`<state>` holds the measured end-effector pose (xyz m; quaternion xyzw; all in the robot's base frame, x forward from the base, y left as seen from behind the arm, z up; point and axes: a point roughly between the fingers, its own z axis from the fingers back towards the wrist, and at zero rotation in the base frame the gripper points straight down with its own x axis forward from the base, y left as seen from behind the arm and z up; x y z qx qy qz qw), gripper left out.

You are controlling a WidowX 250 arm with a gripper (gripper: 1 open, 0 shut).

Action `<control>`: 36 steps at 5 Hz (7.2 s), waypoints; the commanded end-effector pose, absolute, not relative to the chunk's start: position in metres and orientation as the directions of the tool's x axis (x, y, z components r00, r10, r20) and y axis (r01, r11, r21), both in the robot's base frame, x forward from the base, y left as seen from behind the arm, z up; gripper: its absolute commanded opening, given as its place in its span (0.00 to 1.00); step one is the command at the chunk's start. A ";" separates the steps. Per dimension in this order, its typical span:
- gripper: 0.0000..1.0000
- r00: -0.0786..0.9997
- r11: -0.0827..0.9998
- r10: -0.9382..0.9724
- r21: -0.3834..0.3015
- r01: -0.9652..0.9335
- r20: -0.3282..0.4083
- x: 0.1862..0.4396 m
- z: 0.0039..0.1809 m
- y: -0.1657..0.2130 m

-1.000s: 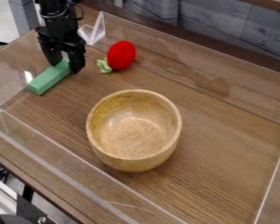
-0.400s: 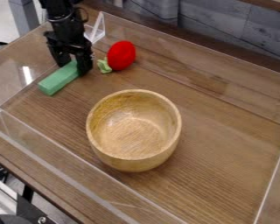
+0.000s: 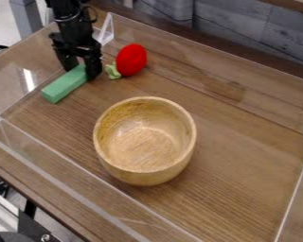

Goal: Put the green stick in the brown bowl

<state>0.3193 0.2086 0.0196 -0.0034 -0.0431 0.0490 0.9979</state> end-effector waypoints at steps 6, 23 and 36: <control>0.00 0.977 0.981 0.194 0.016 -0.196 0.088 0.315 0.030 0.217; 0.00 0.925 0.929 0.368 -0.017 -0.369 0.096 0.285 0.084 0.151; 1.00 0.987 0.987 0.145 -0.081 -0.139 0.073 0.254 0.108 0.030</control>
